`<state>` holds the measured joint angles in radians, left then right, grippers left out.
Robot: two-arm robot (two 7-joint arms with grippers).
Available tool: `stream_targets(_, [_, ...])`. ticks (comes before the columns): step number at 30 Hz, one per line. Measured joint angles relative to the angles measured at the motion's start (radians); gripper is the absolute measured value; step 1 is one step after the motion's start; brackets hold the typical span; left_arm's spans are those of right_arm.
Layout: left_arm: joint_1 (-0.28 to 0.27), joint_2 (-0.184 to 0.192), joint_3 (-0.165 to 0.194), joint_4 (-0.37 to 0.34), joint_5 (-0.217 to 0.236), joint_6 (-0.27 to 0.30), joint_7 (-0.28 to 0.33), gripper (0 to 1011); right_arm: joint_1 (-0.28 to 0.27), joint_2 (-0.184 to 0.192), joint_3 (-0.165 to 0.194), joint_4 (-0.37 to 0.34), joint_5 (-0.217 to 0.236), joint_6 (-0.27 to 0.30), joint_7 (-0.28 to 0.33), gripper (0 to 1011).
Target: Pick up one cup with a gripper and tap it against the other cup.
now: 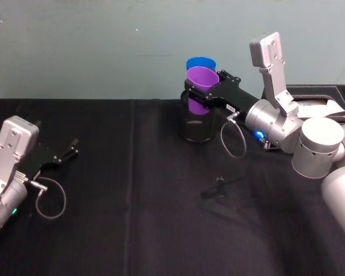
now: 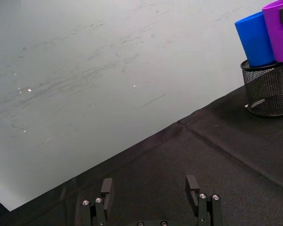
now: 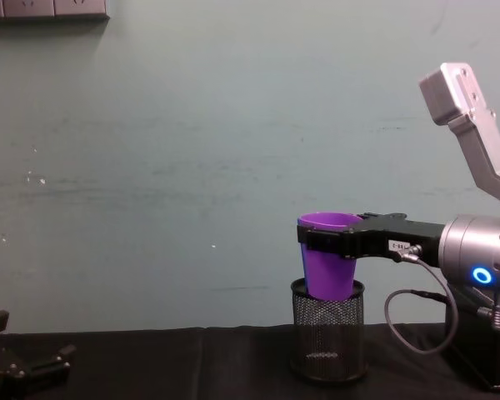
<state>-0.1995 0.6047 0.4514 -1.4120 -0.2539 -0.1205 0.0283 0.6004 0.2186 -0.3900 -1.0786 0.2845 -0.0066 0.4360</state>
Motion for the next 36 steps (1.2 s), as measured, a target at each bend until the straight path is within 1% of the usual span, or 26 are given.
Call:
stream_targets(5, [0.000, 0.000, 0.000, 0.000, 0.000, 0.000, 0.000, 1000, 0.010, -0.006, 0.001, 0.015, -0.001, 0.000, 0.000, 722])
stream_targets(19, [0.000, 0.000, 0.000, 0.000, 0.000, 0.000, 0.000, 1000, 0.028, -0.012, 0.007, 0.028, -0.001, 0.001, 0.000, 722])
stream_targets(25, [0.000, 0.000, 0.000, 0.000, 0.000, 0.000, 0.000, 1000, 0.040, -0.016, 0.011, 0.047, -0.001, -0.003, -0.001, 722])
stream_targets(36, [0.000, 0.000, 0.000, 0.000, 0.000, 0.000, 0.000, 1000, 0.048, -0.019, 0.016, 0.059, -0.001, -0.005, 0.000, 722])
